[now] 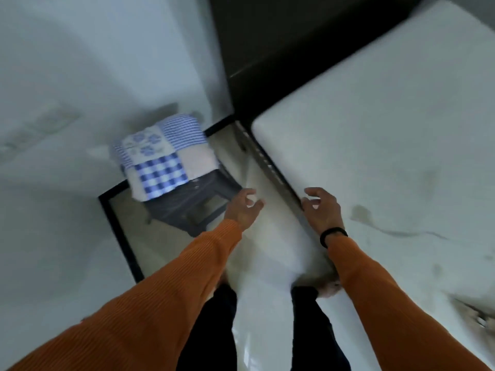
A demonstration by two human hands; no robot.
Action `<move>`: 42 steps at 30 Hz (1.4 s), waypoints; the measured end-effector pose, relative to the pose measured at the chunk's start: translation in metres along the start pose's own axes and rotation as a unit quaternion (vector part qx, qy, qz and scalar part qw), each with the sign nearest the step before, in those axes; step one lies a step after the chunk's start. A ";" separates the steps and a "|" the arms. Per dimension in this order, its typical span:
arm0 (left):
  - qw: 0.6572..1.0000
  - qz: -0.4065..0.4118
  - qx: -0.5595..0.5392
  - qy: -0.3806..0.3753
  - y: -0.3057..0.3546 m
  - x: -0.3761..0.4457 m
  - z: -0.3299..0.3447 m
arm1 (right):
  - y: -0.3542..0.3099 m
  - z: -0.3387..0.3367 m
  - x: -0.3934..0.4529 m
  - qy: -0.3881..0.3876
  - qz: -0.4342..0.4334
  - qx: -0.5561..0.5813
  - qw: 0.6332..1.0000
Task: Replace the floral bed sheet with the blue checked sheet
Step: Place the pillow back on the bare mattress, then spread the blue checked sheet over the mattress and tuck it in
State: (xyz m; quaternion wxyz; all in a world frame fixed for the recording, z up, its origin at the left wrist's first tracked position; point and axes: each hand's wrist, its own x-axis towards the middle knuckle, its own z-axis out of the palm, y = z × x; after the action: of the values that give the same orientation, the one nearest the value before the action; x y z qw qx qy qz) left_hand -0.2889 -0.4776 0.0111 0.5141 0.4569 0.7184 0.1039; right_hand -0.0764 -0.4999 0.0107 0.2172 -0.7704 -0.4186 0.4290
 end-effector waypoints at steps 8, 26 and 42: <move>0.988 -0.061 -0.104 0.098 -0.098 0.036 -0.189 | -0.138 0.165 0.007 -0.116 -0.051 -0.042 0.991; 0.898 -0.272 -0.314 0.142 -0.216 0.166 -0.282 | -0.188 0.319 0.128 -0.177 0.234 0.115 0.949; 0.871 -0.161 -0.463 0.026 -0.013 0.129 -0.195 | -0.173 0.115 0.120 -0.034 -0.088 0.111 0.989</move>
State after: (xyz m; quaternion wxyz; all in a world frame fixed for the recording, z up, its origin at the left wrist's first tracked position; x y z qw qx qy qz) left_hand -0.4651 -0.3243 0.0080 0.6572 0.0413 0.6651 0.3522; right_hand -0.2188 -0.3070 0.0109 0.3243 -0.6866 -0.4421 0.4775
